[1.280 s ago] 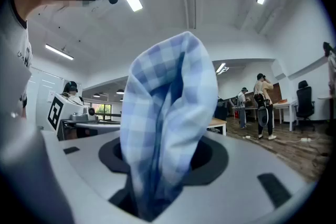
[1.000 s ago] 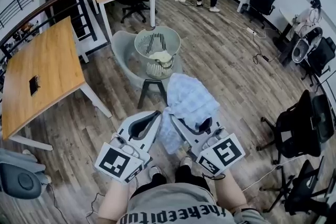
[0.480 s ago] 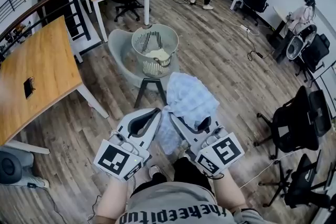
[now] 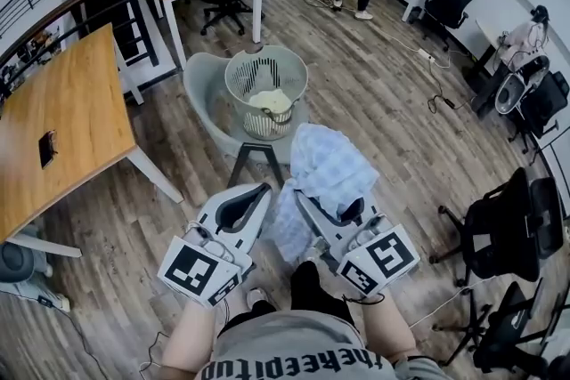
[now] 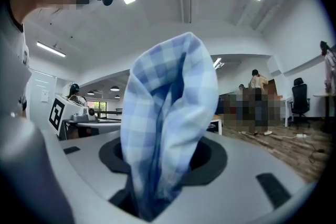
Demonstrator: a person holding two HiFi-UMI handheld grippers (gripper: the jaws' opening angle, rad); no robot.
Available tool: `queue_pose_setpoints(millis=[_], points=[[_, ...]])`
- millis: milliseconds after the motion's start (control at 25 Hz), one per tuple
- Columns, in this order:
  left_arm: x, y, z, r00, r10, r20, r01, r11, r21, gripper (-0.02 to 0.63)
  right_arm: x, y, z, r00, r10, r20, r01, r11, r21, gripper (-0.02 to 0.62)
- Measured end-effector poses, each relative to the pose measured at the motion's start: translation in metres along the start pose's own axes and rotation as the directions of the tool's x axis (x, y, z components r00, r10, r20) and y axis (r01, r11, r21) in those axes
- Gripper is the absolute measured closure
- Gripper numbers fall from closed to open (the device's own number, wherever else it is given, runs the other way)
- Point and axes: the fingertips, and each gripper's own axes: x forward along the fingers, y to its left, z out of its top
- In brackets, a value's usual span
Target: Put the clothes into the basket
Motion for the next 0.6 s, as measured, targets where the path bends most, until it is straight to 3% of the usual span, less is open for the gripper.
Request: queue_pose_setpoints(millis=[600], points=[[0.099, 0.031, -0.003, 0.989, 0.150, -0.008, -0.150, 0.988, 0.034, 0.591, 0.039, -0.106, 0.009, 0.993, 0.113, -0.027, -0.113, 0.994, -0.006, 0.385]])
